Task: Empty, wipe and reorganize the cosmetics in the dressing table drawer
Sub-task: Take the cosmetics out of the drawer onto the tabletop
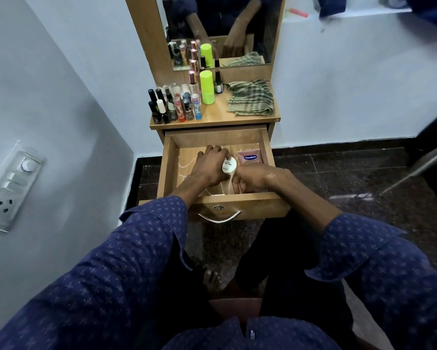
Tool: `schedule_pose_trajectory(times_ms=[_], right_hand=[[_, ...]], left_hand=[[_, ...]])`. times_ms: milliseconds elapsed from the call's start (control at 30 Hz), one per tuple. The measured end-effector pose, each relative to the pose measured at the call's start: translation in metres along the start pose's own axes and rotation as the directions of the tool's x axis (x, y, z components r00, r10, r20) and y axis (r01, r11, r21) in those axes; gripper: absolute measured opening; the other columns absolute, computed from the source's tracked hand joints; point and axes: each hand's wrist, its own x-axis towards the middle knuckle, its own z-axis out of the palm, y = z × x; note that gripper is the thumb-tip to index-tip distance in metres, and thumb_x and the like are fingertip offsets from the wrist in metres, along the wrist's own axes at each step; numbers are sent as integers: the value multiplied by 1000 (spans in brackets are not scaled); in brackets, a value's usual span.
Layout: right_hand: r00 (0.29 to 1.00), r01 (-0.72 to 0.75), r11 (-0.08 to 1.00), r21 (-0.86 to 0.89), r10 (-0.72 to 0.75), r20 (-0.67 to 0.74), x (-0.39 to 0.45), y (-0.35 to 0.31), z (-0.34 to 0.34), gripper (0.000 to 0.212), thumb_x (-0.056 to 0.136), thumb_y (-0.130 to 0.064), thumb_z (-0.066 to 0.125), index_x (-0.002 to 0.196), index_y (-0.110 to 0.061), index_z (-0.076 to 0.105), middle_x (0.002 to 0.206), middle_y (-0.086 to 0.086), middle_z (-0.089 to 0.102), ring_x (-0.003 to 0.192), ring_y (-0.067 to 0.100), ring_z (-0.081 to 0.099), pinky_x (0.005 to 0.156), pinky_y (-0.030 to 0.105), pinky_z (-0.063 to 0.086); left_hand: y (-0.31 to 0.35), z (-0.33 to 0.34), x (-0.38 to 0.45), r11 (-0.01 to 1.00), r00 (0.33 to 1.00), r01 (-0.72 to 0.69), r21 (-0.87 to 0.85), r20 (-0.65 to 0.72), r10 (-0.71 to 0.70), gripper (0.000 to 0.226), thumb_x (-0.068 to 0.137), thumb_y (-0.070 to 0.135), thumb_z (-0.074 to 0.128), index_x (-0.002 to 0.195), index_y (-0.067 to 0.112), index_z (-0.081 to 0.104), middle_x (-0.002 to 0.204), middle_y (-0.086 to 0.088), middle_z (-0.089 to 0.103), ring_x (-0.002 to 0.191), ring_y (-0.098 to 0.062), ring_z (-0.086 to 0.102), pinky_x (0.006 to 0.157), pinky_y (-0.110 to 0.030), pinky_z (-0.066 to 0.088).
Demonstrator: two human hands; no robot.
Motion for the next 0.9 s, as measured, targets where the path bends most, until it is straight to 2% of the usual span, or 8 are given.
schedule_pose_trajectory(times_ms=[200,300,367,500,633,767,833,900], right_hand=[[998,0,998,58,-4,70,4,3,0,32,89,8,63,103,-15,80,86,-11,71,92,16,71,90,36,62],[993,-4,998,68,-4,115,4,5,-4,30,92,6,64,107,-13,80,100,-3,77,94,12,69,81,24,58],[992,4,997,82,-15,126,5,5,-5,25,94,1,65,108,-15,79,104,-4,75,95,11,66,78,19,53],[992,-9,996,93,-3,127,7,3,-5,21,96,-6,66,105,-22,76,105,-4,73,102,17,66,91,31,55],[991,-24,988,150,3,134,7,3,-6,18,95,-8,70,109,-17,77,107,-2,75,103,15,67,88,26,53],[989,-19,984,177,-7,149,6,5,-6,21,97,-5,68,112,-14,78,100,-7,73,96,11,66,76,16,50],[989,-21,982,189,-7,145,7,5,-7,18,97,-5,68,110,-12,79,99,-6,73,96,10,66,76,16,51],[990,-26,979,201,-1,138,6,5,-7,16,96,-7,70,109,-11,79,101,-4,74,98,12,67,83,22,55]], left_hand=[[1,2,-2,1000,999,10,12,-31,-10,61,81,33,85,134,21,59,141,-4,58,133,-28,47,107,-49,42],[-4,3,-4,1000,999,6,-19,-52,-7,63,79,36,85,134,21,58,139,-5,57,132,-28,48,106,-49,42],[-7,2,-6,999,997,2,-53,-78,-6,62,79,38,85,132,21,59,137,-5,58,130,-28,49,105,-49,42],[-11,-3,-13,994,989,-11,-111,-145,-5,62,77,39,87,129,21,59,131,-5,59,122,-28,53,99,-46,46],[-14,-10,-19,988,981,-23,-150,-194,-6,66,74,38,87,131,20,59,131,-4,59,118,-26,58,94,-42,50],[-16,-16,-24,980,976,-39,-195,-220,-5,67,74,38,87,131,20,58,132,-3,57,115,-24,59,90,-40,54],[-17,-19,-26,976,972,-51,-210,-234,0,66,74,38,88,130,20,58,130,-2,57,114,-24,59,90,-40,55],[-19,-22,-27,976,969,-52,-212,-247,-2,66,73,38,87,130,19,59,128,-2,57,114,-23,58,89,-38,54]])
